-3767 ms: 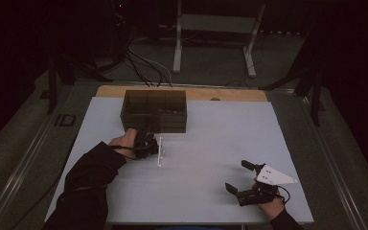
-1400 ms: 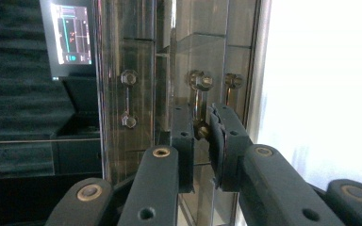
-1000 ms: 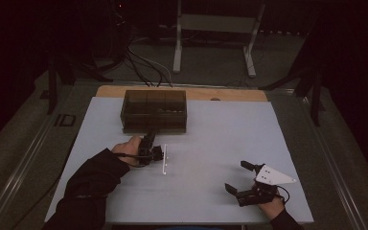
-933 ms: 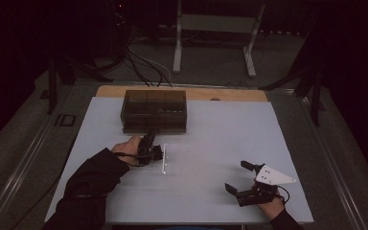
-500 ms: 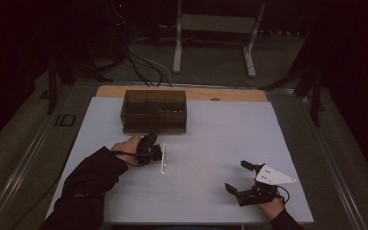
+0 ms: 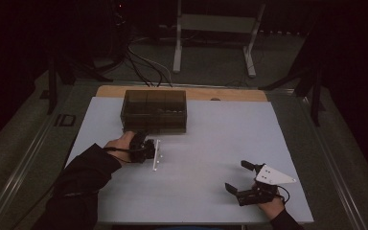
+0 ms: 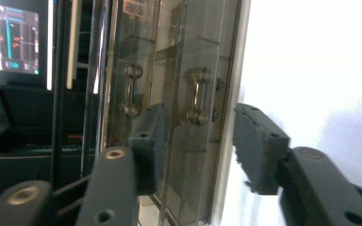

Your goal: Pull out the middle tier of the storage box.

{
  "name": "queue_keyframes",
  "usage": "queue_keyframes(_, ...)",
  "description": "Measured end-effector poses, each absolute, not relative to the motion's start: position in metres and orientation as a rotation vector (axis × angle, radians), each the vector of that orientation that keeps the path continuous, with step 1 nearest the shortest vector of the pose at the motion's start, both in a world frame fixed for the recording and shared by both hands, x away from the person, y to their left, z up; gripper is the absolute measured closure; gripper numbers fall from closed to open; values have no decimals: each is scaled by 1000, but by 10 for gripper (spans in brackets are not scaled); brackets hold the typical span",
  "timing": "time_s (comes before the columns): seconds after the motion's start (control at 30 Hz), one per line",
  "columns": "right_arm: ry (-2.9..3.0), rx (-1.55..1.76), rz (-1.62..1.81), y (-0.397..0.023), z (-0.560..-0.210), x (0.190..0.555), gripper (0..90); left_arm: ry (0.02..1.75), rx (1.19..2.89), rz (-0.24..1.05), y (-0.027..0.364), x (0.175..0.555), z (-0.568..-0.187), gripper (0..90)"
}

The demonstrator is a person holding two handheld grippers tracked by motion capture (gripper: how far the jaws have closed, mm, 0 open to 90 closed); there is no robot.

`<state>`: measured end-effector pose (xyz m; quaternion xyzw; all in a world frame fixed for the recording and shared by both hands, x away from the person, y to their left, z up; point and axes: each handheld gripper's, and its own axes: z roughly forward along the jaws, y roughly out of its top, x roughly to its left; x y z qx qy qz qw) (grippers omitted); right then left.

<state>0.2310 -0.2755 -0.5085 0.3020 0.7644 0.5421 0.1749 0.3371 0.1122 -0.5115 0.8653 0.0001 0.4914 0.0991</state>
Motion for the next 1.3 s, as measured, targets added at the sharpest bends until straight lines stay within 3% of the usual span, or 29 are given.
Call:
queue_keyframes(0.17, 2166, 857, 1536, -276, -509, 231, 0, 22, 2585, 1433, 120, 338, -507, 477)
queue_keyframes(0.53, 2168, 854, 1529, -275, -509, 231, 0, 136, 2641, 1379, 134, 344, -498, 188)
queue_keyframes(0.7, 2166, 853, 1527, -275, -509, 231, 0, 177, 2679, 1245, 141, 349, -489, 39)
queue_keyframes(1.3, 2169, 857, 1523, -274, -509, 231, 0, 127, 2702, 1177, 159, 364, -471, 14)
